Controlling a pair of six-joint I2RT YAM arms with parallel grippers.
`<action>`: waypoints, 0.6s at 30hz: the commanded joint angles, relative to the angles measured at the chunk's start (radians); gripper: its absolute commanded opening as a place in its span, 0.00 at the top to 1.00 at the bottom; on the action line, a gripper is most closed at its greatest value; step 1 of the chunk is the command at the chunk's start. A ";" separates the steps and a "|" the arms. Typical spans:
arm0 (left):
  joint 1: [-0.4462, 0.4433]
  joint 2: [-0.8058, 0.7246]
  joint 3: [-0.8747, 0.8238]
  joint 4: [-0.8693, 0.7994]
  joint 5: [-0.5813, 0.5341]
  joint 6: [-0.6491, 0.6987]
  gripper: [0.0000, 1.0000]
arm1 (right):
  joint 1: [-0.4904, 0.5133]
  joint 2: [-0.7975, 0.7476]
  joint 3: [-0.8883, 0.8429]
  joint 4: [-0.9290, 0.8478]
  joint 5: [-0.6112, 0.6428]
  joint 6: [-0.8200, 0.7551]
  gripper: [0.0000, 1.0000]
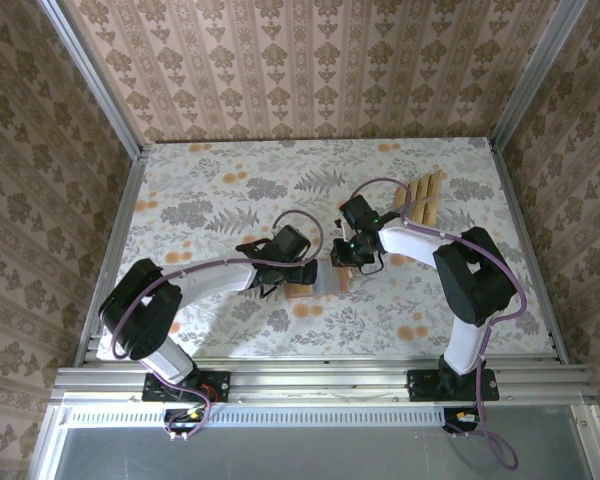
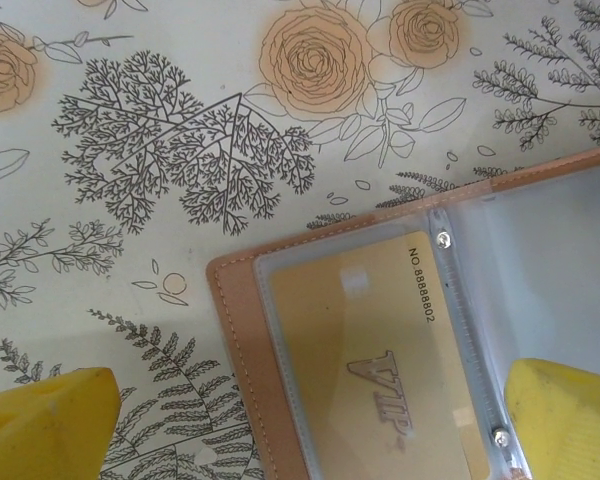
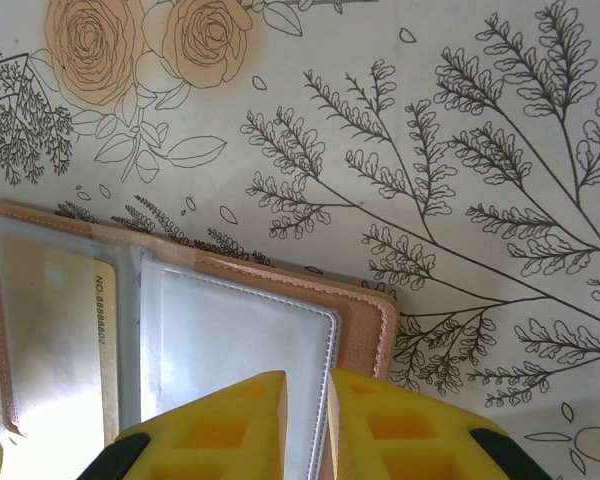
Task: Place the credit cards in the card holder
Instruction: Flip over the card slot on the card holder.
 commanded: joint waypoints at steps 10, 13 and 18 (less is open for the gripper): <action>-0.013 0.010 0.015 0.000 0.015 -0.005 0.00 | 0.008 -0.055 0.035 -0.021 -0.010 0.017 0.79; -0.014 0.008 0.011 0.001 0.014 -0.005 0.00 | 0.013 -0.065 0.038 -0.025 -0.007 0.020 0.79; -0.013 0.000 0.006 -0.001 0.010 -0.004 0.00 | 0.021 -0.069 0.041 -0.024 -0.003 0.027 0.79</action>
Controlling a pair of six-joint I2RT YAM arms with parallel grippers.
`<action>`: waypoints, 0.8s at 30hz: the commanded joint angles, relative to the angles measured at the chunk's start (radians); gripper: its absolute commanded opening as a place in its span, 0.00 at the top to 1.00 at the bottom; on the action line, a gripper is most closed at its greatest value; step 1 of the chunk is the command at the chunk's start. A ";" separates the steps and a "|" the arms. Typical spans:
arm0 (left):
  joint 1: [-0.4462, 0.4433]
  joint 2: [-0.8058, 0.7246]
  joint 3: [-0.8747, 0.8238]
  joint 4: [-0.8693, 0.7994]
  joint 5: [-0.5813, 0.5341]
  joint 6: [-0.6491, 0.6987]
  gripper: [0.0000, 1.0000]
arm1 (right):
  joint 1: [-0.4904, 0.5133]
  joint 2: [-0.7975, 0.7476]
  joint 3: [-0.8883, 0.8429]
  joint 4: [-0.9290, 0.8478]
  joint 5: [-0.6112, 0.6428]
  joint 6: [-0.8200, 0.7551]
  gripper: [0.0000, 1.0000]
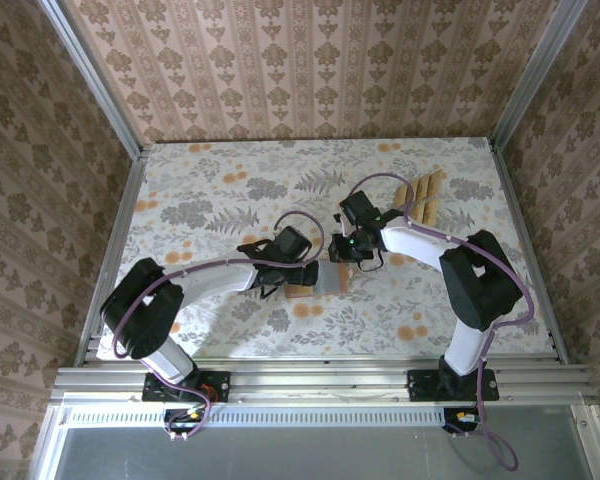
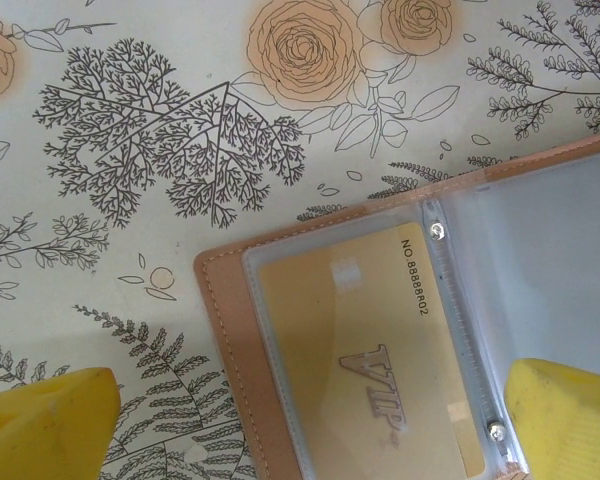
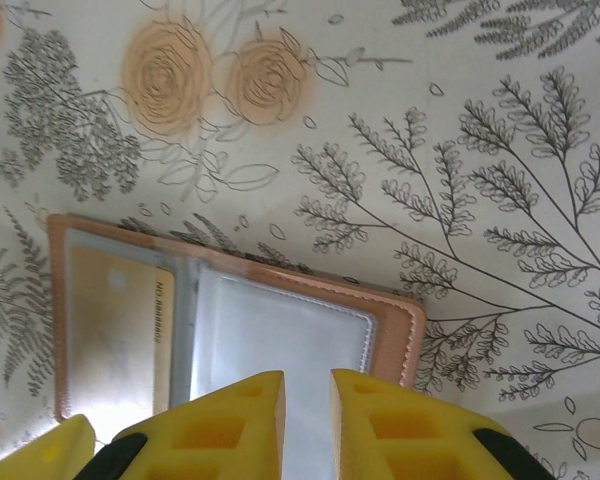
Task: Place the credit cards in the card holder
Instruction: Flip over the card slot on the card holder.
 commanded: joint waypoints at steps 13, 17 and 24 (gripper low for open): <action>-0.007 -0.015 -0.007 -0.007 -0.008 -0.001 0.00 | 0.033 0.024 0.047 -0.022 0.027 0.026 0.79; -0.008 -0.011 -0.006 -0.005 -0.003 -0.001 0.00 | 0.033 0.050 0.062 -0.032 0.040 0.013 0.79; -0.007 0.003 0.005 -0.003 0.003 -0.003 0.00 | 0.032 0.083 0.058 -0.027 0.048 0.002 0.79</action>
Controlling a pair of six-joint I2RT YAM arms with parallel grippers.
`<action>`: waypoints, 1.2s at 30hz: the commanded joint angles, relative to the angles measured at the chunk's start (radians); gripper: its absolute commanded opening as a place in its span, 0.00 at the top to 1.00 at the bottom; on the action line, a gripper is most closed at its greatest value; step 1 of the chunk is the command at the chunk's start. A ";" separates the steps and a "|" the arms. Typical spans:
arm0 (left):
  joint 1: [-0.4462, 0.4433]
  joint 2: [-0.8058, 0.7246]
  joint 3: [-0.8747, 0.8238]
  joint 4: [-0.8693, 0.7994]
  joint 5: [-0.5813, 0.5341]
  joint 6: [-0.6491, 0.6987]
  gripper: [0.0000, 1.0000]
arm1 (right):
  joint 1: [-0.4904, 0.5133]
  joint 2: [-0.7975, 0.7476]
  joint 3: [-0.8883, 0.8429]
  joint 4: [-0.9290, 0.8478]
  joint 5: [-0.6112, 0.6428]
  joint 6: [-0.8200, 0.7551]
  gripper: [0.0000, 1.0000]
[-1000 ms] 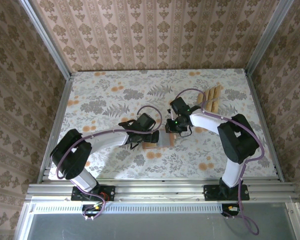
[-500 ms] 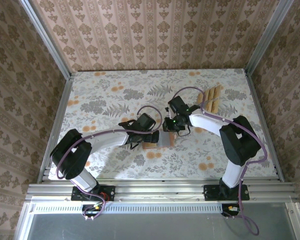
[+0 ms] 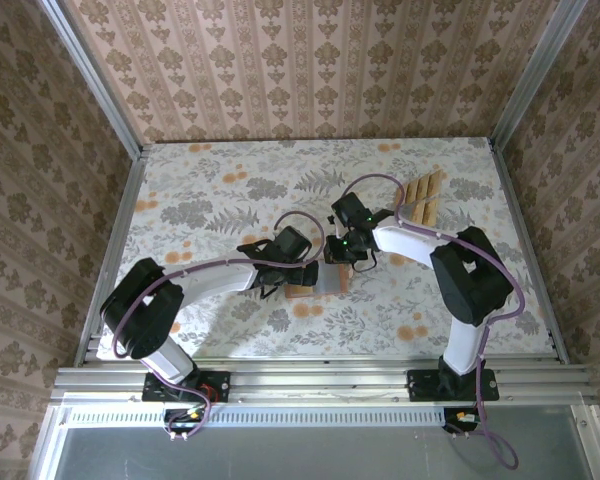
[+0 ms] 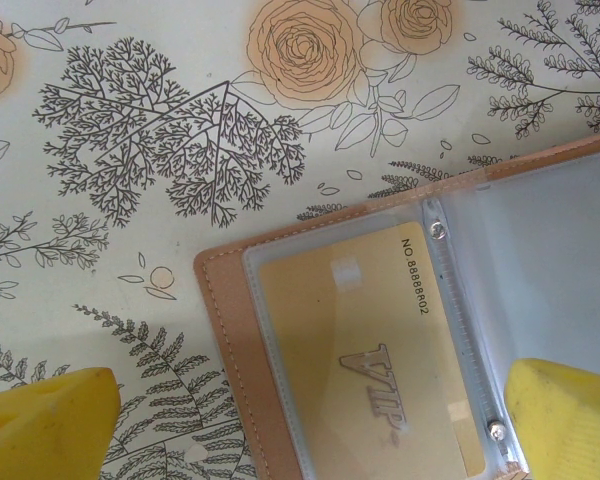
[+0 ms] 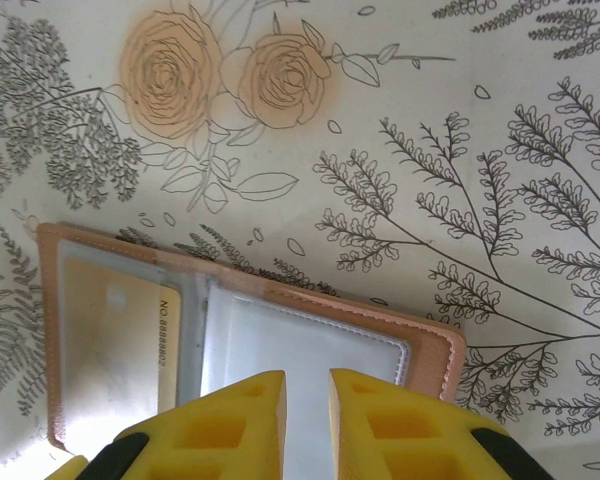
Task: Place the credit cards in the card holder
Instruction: Flip over the card slot on the card holder.
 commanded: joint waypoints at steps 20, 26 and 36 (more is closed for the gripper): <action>-0.018 0.082 0.056 0.007 0.015 -0.001 0.00 | 0.015 0.090 -0.020 0.028 -0.007 0.002 0.82; -0.021 0.085 0.056 0.019 0.018 0.002 0.00 | 0.021 0.092 -0.031 0.059 -0.041 0.026 0.83; -0.030 0.105 0.043 0.047 0.021 0.003 0.00 | 0.021 0.090 -0.050 0.080 -0.054 0.040 0.83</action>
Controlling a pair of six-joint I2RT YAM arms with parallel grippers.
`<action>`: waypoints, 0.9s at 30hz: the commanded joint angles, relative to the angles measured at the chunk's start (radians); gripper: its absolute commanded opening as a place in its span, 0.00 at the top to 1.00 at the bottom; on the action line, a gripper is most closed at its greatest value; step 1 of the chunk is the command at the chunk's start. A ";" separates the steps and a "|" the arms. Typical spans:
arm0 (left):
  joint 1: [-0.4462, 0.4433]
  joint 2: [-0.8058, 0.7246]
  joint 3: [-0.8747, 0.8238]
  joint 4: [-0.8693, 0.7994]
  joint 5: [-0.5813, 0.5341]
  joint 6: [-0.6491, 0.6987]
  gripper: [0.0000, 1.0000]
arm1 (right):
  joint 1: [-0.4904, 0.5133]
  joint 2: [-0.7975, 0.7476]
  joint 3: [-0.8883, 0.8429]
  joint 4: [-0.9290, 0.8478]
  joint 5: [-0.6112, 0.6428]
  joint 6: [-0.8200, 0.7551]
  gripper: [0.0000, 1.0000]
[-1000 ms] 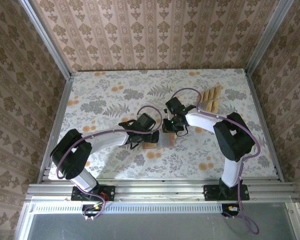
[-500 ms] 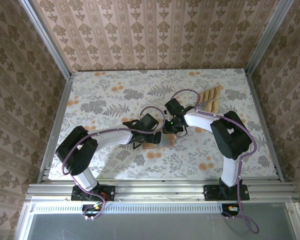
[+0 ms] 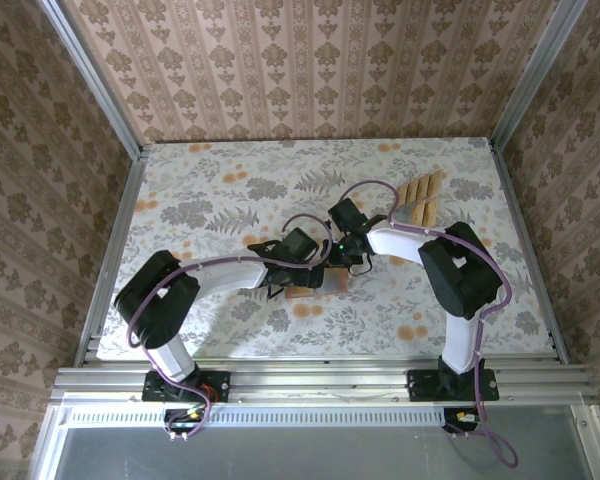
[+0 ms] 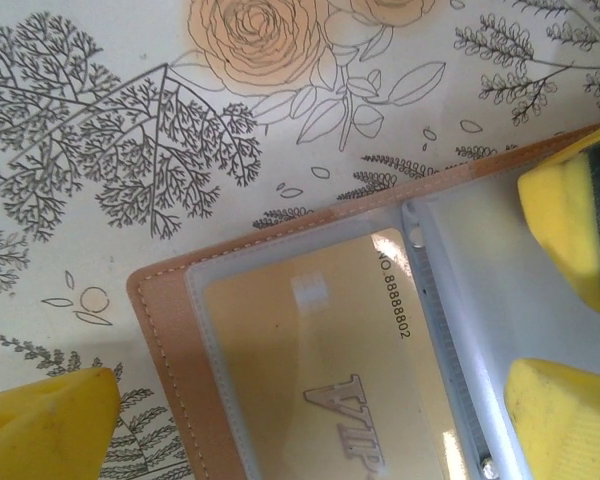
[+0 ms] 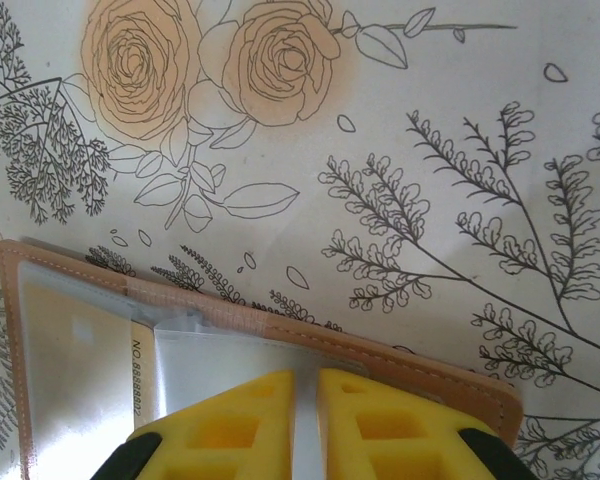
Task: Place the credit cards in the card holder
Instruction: Flip over the card slot on the card holder.
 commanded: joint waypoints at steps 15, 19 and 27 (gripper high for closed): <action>-0.035 0.060 -0.004 -0.005 -0.055 0.003 0.00 | 0.008 0.011 -0.016 -0.020 -0.025 0.021 0.83; -0.036 0.055 -0.023 0.005 -0.056 -0.008 0.00 | -0.003 -0.009 -0.001 -0.037 -0.022 0.026 0.80; -0.037 0.051 -0.038 0.019 -0.052 -0.014 0.00 | -0.048 -0.103 -0.032 -0.041 -0.024 0.046 0.66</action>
